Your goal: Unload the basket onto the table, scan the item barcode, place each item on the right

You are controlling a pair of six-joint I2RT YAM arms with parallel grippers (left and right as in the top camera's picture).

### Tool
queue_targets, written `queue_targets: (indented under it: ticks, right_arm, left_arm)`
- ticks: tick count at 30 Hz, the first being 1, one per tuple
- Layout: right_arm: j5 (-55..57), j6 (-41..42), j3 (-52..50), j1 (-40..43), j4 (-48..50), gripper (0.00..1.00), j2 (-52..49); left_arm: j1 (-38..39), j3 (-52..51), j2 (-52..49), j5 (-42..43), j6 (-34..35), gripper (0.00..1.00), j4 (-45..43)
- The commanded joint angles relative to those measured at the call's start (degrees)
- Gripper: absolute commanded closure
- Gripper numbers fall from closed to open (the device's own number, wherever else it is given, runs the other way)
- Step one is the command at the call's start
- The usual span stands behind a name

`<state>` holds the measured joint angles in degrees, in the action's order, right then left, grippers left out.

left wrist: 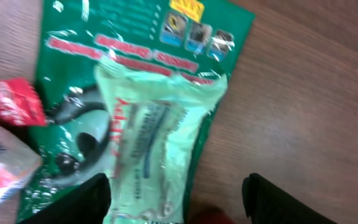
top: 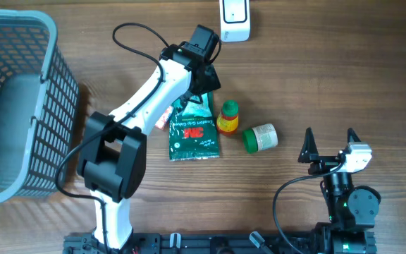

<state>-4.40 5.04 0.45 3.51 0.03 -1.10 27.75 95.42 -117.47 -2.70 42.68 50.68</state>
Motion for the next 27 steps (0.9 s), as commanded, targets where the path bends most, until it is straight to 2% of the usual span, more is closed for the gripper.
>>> queue_targets:
  ticks: [1,7,12,17,22,27]
  right_arm:
    - [0.81,-0.42,-0.15,0.09,0.11,0.0,0.13]
    - [0.81,-0.42,-0.15,0.09,0.11,0.0,0.13]
    - [0.81,-0.42,-0.15,0.09,0.11,0.0,0.13]
    - [0.81,-0.42,-0.15,0.09,0.11,0.0,0.13]
    - [1.01,-0.55,-0.15,0.09,0.17,0.0,0.13]
    - [0.96,-0.35,-0.15,0.09,0.13,0.0,0.13]
  left_arm:
    - [-0.15,-0.48,6.45,-12.22,-0.28,0.26,-0.5]
    - [-0.24,-0.48,14.84,-26.69,-0.28,0.25,-4.52]
    - [-0.24,-0.48,22.67,-32.2,-0.83,0.19,-9.86]
    - [-0.26,-0.48,30.18,-32.98,-12.28,0.18,-17.62]
    - [-0.26,-0.48,38.12,-33.05,-27.67,0.18,-25.59]
    - [-0.26,-0.48,44.92,-34.64,-34.77,0.18,-25.57]
